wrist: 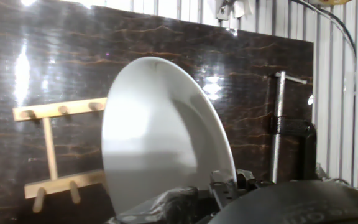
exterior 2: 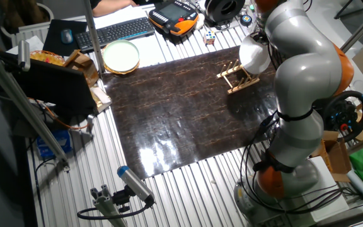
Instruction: Put the dish on the dish rack
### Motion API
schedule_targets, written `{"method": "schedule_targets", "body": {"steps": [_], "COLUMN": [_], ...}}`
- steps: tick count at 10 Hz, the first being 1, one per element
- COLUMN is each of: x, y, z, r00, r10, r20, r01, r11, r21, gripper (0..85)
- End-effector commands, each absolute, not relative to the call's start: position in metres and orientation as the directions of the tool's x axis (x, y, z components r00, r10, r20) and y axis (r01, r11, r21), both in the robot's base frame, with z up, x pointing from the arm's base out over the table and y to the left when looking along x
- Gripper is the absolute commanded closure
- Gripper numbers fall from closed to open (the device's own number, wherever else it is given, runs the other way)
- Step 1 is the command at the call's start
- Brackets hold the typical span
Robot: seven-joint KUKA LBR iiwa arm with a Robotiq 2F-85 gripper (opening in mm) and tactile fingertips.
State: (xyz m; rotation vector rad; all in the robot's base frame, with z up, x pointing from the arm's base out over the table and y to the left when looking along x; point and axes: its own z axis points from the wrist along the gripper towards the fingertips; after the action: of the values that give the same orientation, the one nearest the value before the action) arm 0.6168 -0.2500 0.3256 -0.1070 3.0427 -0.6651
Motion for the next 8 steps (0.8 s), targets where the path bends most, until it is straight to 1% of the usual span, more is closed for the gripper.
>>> {"method": "schedule_targets", "body": {"steps": [1, 8], "x": [0.618, 0.621], "y": [-0.252, -0.262], "z": [0.326, 0.308], "r00": [-0.997, -0.996], "r10": [-0.074, -0.081], "r20": [-0.008, -0.039], "r01": [-0.064, -0.053], "r11": [0.907, 0.877], "r21": [-0.416, -0.477], "gripper": [83.0, 83.0]}}
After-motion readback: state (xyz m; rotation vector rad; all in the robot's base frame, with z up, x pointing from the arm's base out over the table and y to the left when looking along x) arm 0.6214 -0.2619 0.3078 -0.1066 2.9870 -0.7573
